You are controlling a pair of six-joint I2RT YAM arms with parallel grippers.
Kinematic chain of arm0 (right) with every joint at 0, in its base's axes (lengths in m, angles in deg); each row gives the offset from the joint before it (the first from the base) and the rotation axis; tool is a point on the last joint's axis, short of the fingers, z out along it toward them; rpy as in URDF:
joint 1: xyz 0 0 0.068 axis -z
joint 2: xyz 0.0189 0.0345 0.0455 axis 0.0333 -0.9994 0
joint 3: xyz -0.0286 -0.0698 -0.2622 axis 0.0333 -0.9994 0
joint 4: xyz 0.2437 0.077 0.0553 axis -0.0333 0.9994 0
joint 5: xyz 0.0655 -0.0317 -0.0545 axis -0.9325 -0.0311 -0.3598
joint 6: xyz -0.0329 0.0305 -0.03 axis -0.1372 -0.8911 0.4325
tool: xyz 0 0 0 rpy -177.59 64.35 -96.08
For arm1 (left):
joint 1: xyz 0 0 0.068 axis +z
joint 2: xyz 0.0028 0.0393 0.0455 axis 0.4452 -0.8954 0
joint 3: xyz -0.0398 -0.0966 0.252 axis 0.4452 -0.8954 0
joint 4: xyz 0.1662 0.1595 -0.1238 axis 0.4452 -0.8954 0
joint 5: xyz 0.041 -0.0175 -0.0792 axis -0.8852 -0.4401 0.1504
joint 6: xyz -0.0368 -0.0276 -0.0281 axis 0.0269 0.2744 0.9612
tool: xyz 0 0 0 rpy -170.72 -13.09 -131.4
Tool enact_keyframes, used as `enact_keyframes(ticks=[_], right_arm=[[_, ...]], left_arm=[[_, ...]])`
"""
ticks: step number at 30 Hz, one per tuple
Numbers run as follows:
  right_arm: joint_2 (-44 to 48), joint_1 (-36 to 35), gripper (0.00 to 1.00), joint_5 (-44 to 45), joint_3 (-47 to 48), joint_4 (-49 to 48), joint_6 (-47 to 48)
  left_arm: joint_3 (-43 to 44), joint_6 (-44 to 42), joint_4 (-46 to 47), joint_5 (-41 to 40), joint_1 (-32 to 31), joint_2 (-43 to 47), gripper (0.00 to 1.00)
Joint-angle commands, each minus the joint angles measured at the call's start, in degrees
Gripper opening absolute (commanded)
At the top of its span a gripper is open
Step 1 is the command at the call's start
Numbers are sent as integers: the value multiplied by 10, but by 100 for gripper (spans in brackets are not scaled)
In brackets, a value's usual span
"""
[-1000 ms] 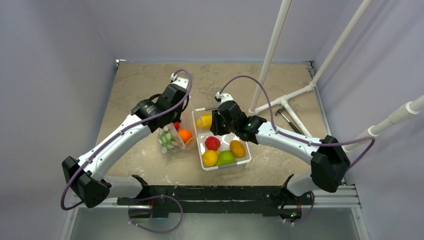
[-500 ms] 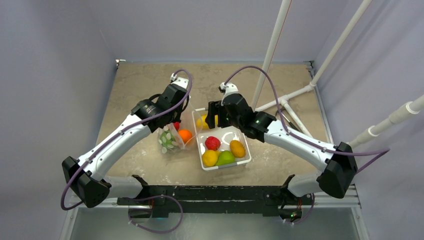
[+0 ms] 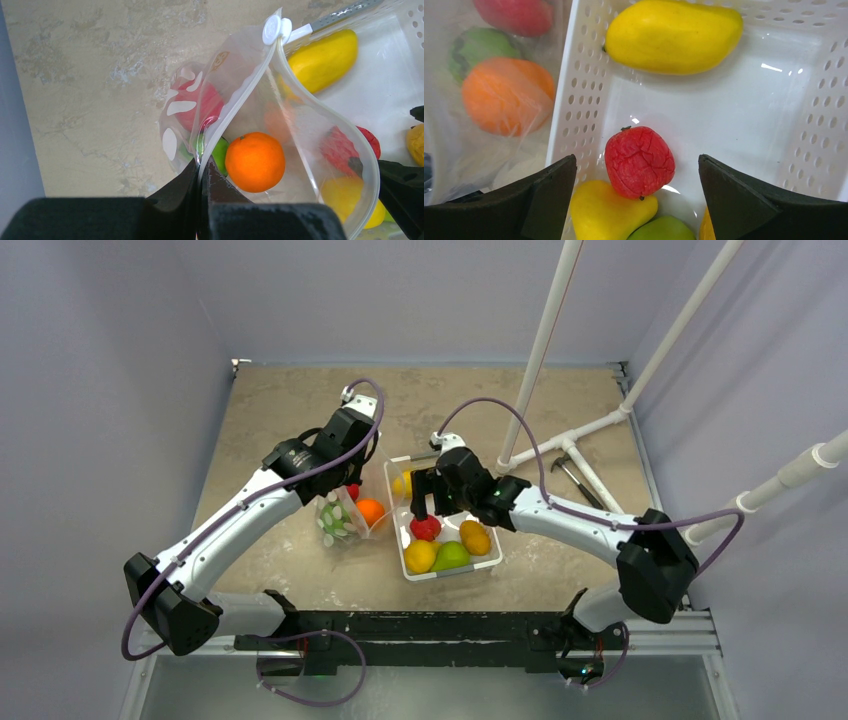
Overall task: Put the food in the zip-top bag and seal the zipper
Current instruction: Pick up the fake fruit from the bin.
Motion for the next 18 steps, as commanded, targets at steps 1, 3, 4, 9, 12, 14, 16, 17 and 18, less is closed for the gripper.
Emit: enact_keyframes(ticks=[1, 3, 4, 9, 12, 14, 16, 17, 18], right_arm=[[-14, 1, 94, -21, -10, -40, 22], [-23, 1, 94, -24, -15, -44, 25], [-28, 1, 95, -29, -16, -46, 28], [-50, 0, 95, -49, -21, -55, 43], [-64, -1, 94, -57, -26, -56, 50], [-70, -1, 94, -63, -28, -57, 51], [-73, -1, 94, -66, -30, -58, 53], [-74, -1, 93, -67, -30, -58, 53], [-76, -1, 92, -68, -30, -57, 54]], left_arm=[[-3, 2, 10, -6, -1, 11, 0], [-3, 2, 10, -6, -1, 11, 0], [-3, 3, 11, -6, -1, 11, 0], [-3, 2, 10, -7, -1, 12, 0], [-2, 2, 10, -8, -1, 11, 0], [-2, 2, 10, -7, -1, 11, 0], [-2, 3, 10, -8, -1, 11, 0], [-3, 3, 11, -8, -1, 11, 0], [-3, 3, 11, -7, -1, 11, 0]])
